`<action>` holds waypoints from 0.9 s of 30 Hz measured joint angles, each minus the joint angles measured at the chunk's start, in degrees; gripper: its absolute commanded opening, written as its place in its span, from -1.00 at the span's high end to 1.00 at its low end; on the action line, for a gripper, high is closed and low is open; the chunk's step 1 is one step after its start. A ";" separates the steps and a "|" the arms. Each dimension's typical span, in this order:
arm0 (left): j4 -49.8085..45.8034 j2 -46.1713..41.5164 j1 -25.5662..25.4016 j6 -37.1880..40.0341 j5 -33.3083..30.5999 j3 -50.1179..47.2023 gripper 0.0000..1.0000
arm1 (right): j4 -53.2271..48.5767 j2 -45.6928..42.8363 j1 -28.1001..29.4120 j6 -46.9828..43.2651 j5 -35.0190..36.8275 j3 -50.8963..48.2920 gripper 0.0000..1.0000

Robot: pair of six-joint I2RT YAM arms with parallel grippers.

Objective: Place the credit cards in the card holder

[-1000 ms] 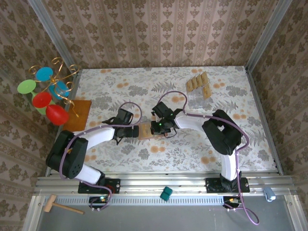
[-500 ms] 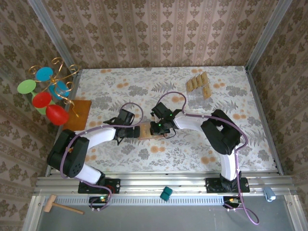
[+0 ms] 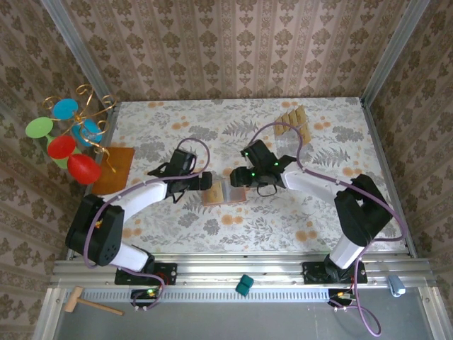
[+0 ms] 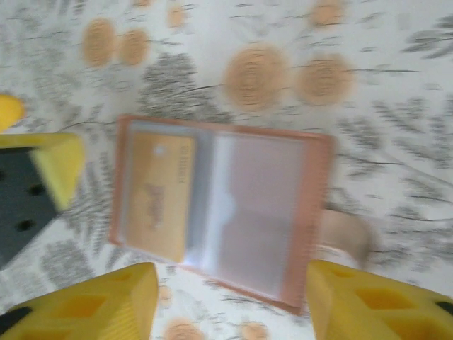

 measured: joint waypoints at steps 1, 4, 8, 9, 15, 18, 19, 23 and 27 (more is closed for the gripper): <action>0.39 0.28 0.00 0.02 0.70 0.00 -1.00 | -0.20 -0.09 -0.42 -0.35 1.01 -0.72 -0.34; 1.64 1.29 0.00 0.00 3.06 0.00 -1.00 | -1.40 0.15 -0.94 -0.83 3.87 -2.91 -0.35; 3.58 2.93 0.00 -0.02 6.14 0.37 -1.00 | -1.49 2.69 -0.87 -0.90 5.29 -3.17 -0.35; 4.11 3.48 0.00 -0.04 6.80 0.57 -1.00 | -1.46 3.63 -0.87 -0.90 5.57 -3.19 -0.34; 6.47 6.91 0.00 -0.13 9.18 1.46 -1.00 | -1.16 7.30 -0.61 -1.11 6.45 -3.17 -0.26; 7.61 8.33 0.00 -0.57 10.14 1.51 -1.00 | -1.31 7.41 -0.35 -1.14 7.23 -3.02 -0.22; 7.87 8.70 0.00 -0.72 10.43 1.55 -1.00 | -1.31 7.43 -0.26 -1.14 7.50 -3.02 -0.21; 8.70 10.27 0.00 -1.38 11.39 1.86 -1.00 | -1.38 7.58 -0.07 -1.14 8.20 -3.02 -0.17; 9.57 10.54 -0.26 -1.86 12.15 1.86 -1.00 | -1.53 7.74 0.02 -1.11 8.79 -2.95 -0.13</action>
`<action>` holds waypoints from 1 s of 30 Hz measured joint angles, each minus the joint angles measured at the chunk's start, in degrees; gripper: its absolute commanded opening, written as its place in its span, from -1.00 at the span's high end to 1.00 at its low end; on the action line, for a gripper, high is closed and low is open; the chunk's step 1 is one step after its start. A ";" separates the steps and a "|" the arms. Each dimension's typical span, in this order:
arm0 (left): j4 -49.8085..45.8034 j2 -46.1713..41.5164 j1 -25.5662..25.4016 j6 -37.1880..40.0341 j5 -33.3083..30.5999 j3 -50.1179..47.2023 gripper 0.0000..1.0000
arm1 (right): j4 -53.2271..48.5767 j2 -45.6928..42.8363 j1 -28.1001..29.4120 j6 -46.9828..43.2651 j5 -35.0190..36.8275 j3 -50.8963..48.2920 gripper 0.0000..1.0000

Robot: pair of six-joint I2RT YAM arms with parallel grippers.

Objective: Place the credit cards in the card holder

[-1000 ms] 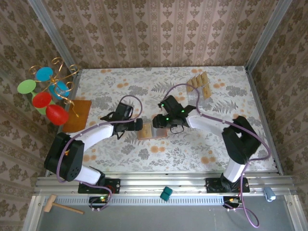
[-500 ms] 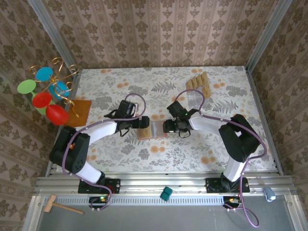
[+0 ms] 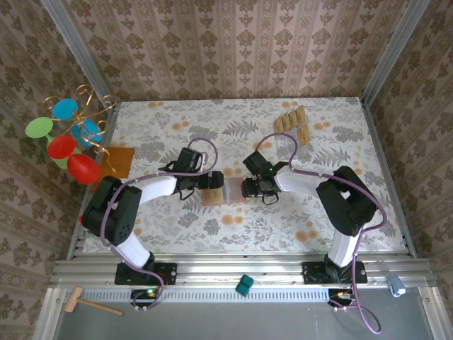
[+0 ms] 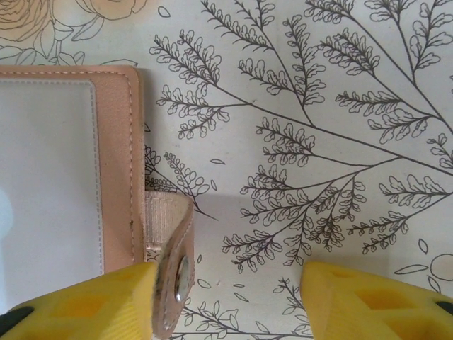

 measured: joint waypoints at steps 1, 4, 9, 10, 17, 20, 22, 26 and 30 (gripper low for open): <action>0.28 0.02 -0.22 -0.17 0.24 0.00 -1.00 | -0.02 0.07 0.07 0.02 0.13 0.00 -0.12; 1.29 0.02 -1.09 -0.81 1.07 0.00 -1.00 | -0.04 0.13 0.11 0.02 0.44 0.04 -0.08; 2.60 0.02 -2.05 -1.49 1.88 -0.09 -1.00 | -0.24 0.33 0.11 0.04 1.11 0.04 0.04; 2.80 0.00 -2.05 -1.75 2.05 -0.11 -1.00 | -0.28 0.33 0.11 0.04 1.29 0.04 0.11; 5.86 -2.64 -2.05 -4.11 3.98 -1.31 -1.00 | -1.22 0.76 0.09 0.26 2.82 0.39 0.32; 8.11 -4.35 -2.05 -5.60 5.31 -1.99 -1.00 | -1.46 0.94 0.09 0.26 3.06 0.52 0.37; 8.92 -5.40 -2.05 -6.43 5.60 -2.32 -1.00 | -1.53 0.98 0.09 0.28 3.21 0.57 0.41; 6.60 -6.05 -2.05 -6.62 3.85 -1.97 -1.00 | -1.70 1.07 0.04 0.28 3.26 0.74 0.44; 2.93 -4.17 -1.95 -6.19 2.10 -0.81 -1.00 | -1.73 1.09 0.04 0.28 3.23 0.74 0.50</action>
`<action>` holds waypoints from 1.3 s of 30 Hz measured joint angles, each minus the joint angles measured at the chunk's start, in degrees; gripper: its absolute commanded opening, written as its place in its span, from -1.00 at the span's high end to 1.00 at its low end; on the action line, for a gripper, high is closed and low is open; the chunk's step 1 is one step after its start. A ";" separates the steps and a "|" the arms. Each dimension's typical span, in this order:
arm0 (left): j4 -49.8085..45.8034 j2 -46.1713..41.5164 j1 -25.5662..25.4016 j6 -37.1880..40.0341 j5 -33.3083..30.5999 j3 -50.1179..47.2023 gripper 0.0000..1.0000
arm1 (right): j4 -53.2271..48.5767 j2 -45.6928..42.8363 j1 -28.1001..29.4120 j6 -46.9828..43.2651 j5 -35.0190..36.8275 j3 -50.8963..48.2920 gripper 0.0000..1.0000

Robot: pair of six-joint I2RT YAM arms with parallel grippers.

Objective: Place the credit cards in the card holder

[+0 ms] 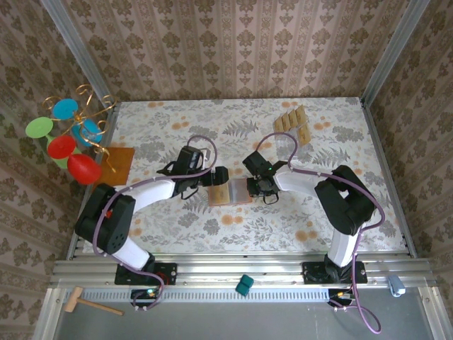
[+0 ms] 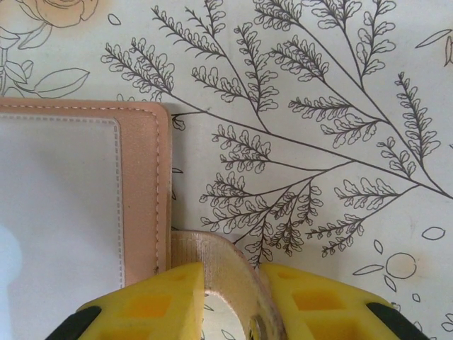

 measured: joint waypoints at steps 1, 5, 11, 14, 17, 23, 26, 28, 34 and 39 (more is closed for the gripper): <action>-0.46 0.66 0.00 0.07 -0.22 0.11 -1.00 | 0.00 0.00 0.00 0.00 0.04 0.00 0.51; -1.70 3.30 0.00 0.26 -0.66 0.20 -1.00 | 0.02 0.00 -0.11 0.02 0.00 0.00 0.56; -1.53 4.50 -0.04 0.50 -0.85 0.50 -1.00 | 0.20 0.11 -0.09 0.00 -0.04 0.11 0.62; -1.57 4.61 -0.07 0.48 -0.83 0.70 -1.00 | 0.04 0.39 -0.02 0.00 -0.04 0.46 0.64; -1.55 4.61 -0.13 0.46 -0.81 0.70 -1.00 | -0.35 0.76 0.22 0.00 0.00 0.94 0.68; -1.11 4.61 -0.55 0.39 -0.85 0.70 -1.00 | -0.68 1.25 0.39 0.04 0.00 1.53 0.70; -0.02 4.63 -1.03 0.07 0.04 0.70 -1.00 | -0.68 1.29 0.42 0.20 0.00 1.55 0.70; 1.05 4.63 -1.75 -0.26 0.72 0.70 -1.00 | -0.70 1.36 0.44 0.20 0.02 1.64 0.70; 2.08 4.63 -2.03 -0.98 0.92 0.70 -1.00 | -0.85 1.51 0.44 0.24 0.00 1.79 0.71; 3.28 4.61 -2.03 -2.01 1.16 0.61 -1.00 | -0.90 1.66 0.44 0.46 0.00 1.90 0.72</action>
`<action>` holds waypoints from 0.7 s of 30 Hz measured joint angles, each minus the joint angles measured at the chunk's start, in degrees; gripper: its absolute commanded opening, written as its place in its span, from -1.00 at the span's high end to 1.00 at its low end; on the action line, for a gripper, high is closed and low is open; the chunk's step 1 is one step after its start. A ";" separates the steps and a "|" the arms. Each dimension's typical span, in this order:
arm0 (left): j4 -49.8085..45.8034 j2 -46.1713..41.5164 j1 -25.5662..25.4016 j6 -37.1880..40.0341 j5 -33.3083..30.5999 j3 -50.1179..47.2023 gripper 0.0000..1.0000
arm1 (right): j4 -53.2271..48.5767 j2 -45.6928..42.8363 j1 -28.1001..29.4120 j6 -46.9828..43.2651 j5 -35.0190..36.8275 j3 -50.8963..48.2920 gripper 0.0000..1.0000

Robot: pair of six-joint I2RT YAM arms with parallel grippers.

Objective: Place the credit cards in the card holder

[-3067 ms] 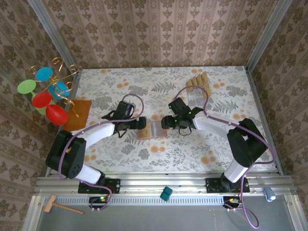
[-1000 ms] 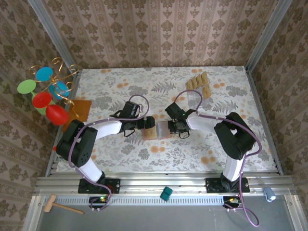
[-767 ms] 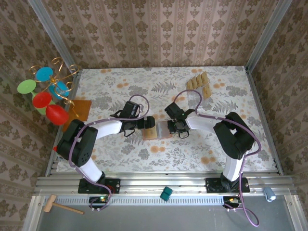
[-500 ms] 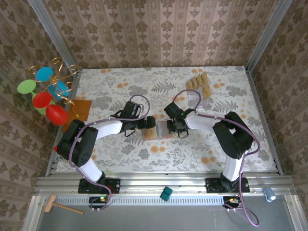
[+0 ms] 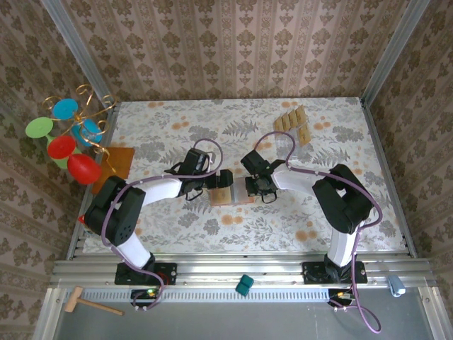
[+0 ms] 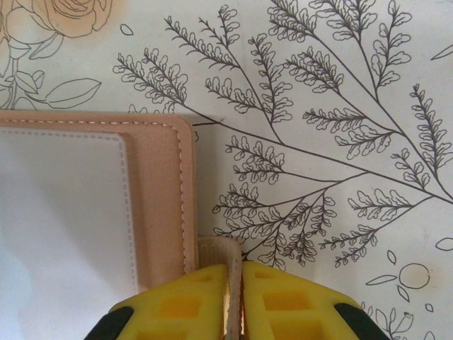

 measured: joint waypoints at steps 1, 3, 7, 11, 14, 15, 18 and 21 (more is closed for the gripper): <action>0.68 0.00 0.00 -0.33 0.17 -0.13 -1.00 | 0.00 0.07 0.00 0.00 0.00 0.00 0.72; 2.84 -0.28 0.00 -1.29 0.46 -0.98 -1.00 | 0.00 0.11 0.00 0.17 0.00 0.00 0.73; 6.08 -2.43 0.00 -3.82 1.18 -3.13 -1.00 | 0.00 0.22 0.00 0.61 0.00 0.04 0.73; 9.49 -4.37 -0.33 -6.45 2.16 -3.50 -1.00 | -0.02 0.33 0.00 0.83 -0.02 0.15 0.73; 12.66 -4.90 -1.55 -8.44 3.37 -3.65 -1.00 | -0.02 0.44 0.00 0.85 -0.02 0.26 0.73; 13.60 -4.90 -2.10 -9.11 3.61 -3.76 -1.00 | 0.00 0.48 0.00 0.85 -0.02 0.28 0.73; 16.00 -4.90 -3.48 -10.84 4.04 -4.39 -1.00 | -0.02 0.48 0.00 0.87 -0.04 0.31 0.73; 17.88 -4.76 -4.63 -12.44 4.11 -4.55 -1.00 | 0.00 0.48 0.00 0.87 -0.04 0.31 0.73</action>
